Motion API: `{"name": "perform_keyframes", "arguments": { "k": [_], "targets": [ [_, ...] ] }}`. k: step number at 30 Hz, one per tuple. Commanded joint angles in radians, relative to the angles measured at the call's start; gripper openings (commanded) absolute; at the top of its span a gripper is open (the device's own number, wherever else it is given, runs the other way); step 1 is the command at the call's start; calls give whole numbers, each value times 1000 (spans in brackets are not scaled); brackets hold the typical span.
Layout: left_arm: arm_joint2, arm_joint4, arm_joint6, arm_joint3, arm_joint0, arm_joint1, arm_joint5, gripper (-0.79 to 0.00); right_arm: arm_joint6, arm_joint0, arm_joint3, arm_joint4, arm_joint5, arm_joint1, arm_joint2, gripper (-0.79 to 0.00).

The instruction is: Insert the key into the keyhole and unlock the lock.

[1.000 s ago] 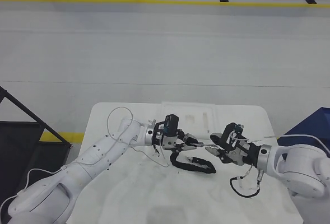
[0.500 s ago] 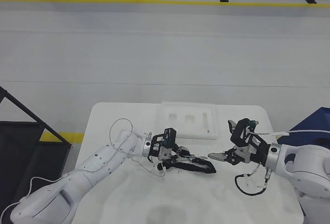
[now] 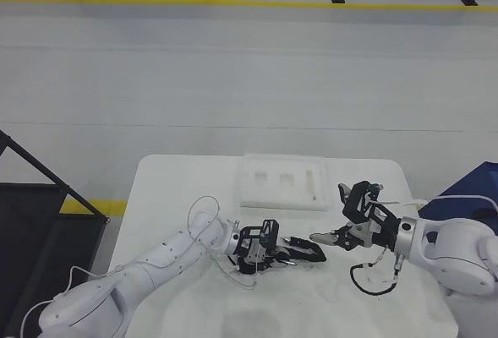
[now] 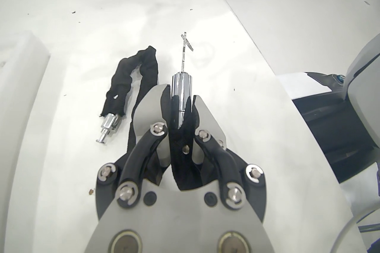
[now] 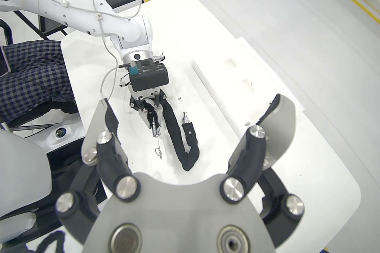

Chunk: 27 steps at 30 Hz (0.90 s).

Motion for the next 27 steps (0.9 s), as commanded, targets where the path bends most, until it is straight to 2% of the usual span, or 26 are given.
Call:
{"name": "perform_keyframes", "arguments": {
  "k": [1,6,11,16,19,27],
  "targets": [
    [4,-3,1,12,-10,-11,-5,0,-2,10,11,5,-3,-1,-11,0],
    [5,-13,18,22,-41,-24,-6,0,-12,53,68,46,-35,-3,-43,0],
    [7,-41,38,10,-100,1,-6,0,-18,137,178,82,-78,-8,-79,0],
    [23,-139,27,-11,-193,63,-6,0,-46,261,311,130,-190,-16,-125,0],
    [43,-239,14,-24,-255,106,-6,0,-21,350,387,169,-263,-21,-163,0],
    [129,-570,-90,-115,-443,220,-6,0,48,583,576,257,-357,-33,-238,0]
  ]
}}
